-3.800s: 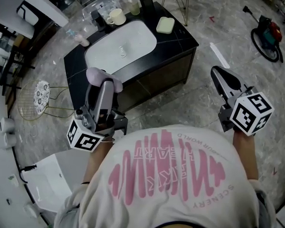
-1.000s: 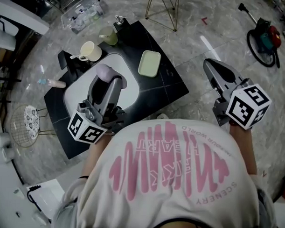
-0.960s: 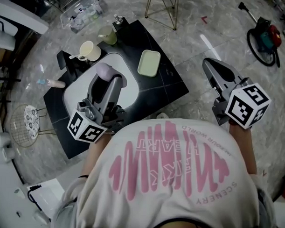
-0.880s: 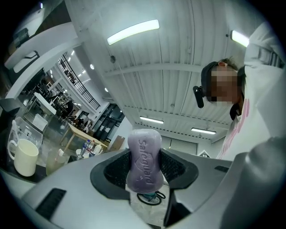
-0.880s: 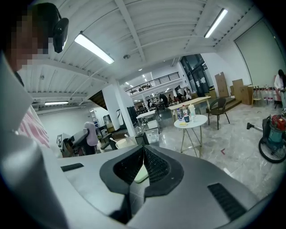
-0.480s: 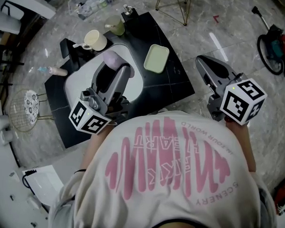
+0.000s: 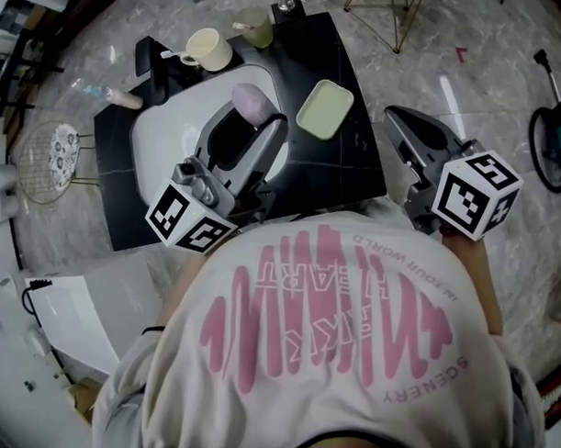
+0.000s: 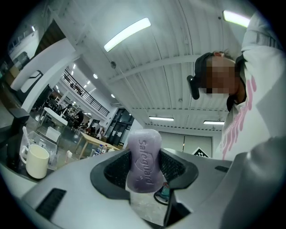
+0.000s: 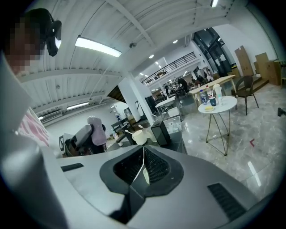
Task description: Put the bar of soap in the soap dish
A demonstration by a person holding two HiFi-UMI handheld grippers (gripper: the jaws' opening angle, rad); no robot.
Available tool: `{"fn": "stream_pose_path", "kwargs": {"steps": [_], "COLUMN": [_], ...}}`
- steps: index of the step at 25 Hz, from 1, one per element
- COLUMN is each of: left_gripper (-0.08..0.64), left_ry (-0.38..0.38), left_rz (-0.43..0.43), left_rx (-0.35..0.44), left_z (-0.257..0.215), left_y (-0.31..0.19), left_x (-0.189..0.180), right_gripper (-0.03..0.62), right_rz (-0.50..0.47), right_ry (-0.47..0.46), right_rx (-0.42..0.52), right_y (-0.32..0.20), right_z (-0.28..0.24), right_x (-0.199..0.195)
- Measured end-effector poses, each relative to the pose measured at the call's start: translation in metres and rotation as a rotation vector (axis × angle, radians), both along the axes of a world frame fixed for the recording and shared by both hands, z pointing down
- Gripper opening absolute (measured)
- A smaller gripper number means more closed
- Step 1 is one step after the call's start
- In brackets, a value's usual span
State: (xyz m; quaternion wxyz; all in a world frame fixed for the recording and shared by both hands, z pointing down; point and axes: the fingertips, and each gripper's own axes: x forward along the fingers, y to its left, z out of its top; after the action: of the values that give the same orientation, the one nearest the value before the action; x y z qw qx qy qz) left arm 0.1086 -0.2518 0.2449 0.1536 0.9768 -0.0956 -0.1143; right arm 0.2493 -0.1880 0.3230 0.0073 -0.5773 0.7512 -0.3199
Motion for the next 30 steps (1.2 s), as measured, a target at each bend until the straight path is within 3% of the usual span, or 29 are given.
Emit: {"fn": "stream_pose_path", "kwargs": {"steps": [10,18,27,30], "left_gripper": [0.204,0.204,0.204,0.204], "left_ry": [-0.043,-0.079,-0.165,-0.226], "left_rz": [-0.200,-0.306,-0.481,-0.509], "left_rx": [-0.036,-0.068,-0.090,-0.096], "left_z": [0.015,0.033,0.057,0.074], "left_y": [0.010,0.017,0.025,0.031], "left_x": [0.019,0.041,0.053,0.060], "right_gripper": [0.018,0.018,0.018,0.018], "right_rz": [-0.231,-0.343,-0.514,-0.558], "right_ry": [-0.040,-0.091,-0.109,-0.116], "right_rx": [-0.044,-0.088,-0.134,-0.139], "right_y": [-0.031,-0.039,-0.047,-0.051], "right_z": [0.007,0.031,0.058,0.065], "right_x": [0.020,0.037,0.044,0.043]}}
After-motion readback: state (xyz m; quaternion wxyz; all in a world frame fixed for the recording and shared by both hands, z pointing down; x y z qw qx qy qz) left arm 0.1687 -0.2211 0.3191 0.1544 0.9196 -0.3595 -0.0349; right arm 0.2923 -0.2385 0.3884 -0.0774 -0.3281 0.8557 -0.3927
